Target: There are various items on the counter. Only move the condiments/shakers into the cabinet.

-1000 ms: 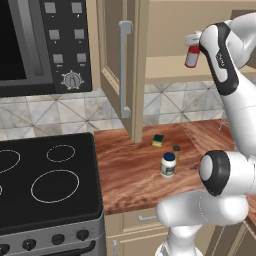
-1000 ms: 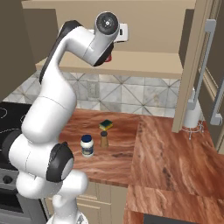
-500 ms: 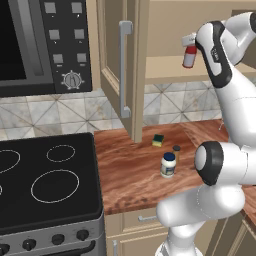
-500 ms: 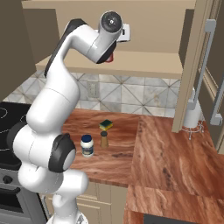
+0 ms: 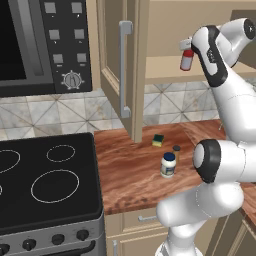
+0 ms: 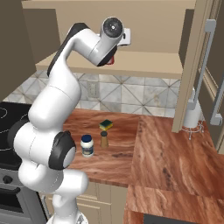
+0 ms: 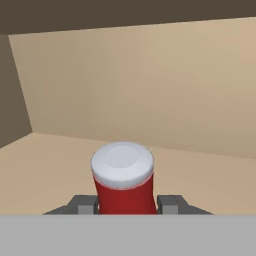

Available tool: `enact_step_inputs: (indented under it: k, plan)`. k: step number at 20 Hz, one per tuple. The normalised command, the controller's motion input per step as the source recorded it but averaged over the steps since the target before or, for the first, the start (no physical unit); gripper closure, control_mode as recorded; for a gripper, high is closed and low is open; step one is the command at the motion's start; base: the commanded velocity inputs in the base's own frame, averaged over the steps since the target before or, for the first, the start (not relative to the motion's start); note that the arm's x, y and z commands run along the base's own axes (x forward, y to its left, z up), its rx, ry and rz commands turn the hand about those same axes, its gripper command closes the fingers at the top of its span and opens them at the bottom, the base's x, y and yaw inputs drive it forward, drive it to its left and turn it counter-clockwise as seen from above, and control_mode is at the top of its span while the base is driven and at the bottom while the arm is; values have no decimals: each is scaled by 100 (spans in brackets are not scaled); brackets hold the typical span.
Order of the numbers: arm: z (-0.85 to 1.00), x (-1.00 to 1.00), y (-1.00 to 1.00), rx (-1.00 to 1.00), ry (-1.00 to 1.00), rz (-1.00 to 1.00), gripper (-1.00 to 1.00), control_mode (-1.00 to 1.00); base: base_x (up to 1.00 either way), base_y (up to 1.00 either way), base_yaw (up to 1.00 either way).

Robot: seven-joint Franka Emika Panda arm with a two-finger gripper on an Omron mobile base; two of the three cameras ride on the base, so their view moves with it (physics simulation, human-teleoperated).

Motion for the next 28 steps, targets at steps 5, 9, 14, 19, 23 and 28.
enact_step_inputs:
  k: [5,9,14,19,23,28]
  plan:
    - [-24,19,0,0,-4,0,100,-100,0,0,0]
    - [-12,26,0,0,-1,0,100,-100,0,0,0]
    - [-10,35,0,0,0,0,100,-100,0,0,0]
    - [-12,34,0,0,0,0,100,-100,0,0,0]
    - [-27,22,0,0,0,0,100,-100,0,0,0]
    - [-24,20,0,0,0,0,100,-100,0,0,0]
